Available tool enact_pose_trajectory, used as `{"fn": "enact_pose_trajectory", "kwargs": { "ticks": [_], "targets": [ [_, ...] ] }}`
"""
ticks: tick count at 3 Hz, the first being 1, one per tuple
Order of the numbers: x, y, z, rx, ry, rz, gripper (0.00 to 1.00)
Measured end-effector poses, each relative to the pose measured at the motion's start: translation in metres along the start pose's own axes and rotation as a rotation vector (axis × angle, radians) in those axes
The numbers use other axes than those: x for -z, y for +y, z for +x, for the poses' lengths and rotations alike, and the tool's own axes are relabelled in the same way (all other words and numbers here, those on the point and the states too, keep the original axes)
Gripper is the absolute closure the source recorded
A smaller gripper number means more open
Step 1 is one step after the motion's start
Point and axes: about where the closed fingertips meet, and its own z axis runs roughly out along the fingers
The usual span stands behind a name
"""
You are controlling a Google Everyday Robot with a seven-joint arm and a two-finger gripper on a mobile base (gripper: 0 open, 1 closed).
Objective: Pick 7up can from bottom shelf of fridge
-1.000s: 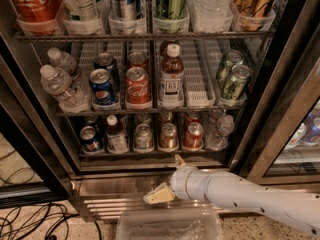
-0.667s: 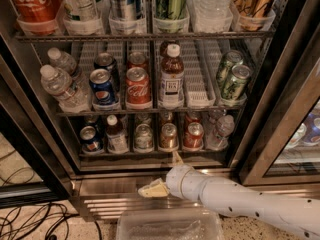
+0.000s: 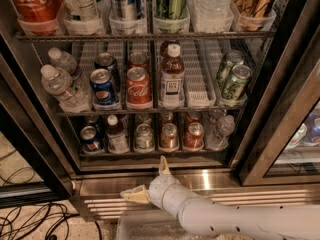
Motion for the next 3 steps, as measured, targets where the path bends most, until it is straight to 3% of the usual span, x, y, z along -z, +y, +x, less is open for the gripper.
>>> {"fn": "enact_pose_trajectory", "kwargs": {
  "ticks": [1, 3],
  "targets": [
    [-0.002, 0.005, -0.008, -0.02, -0.08, 0.08, 0.0],
    [0.01, -0.035, -0.036, -0.027, -0.236, 0.281, 0.0]
  ]
}}
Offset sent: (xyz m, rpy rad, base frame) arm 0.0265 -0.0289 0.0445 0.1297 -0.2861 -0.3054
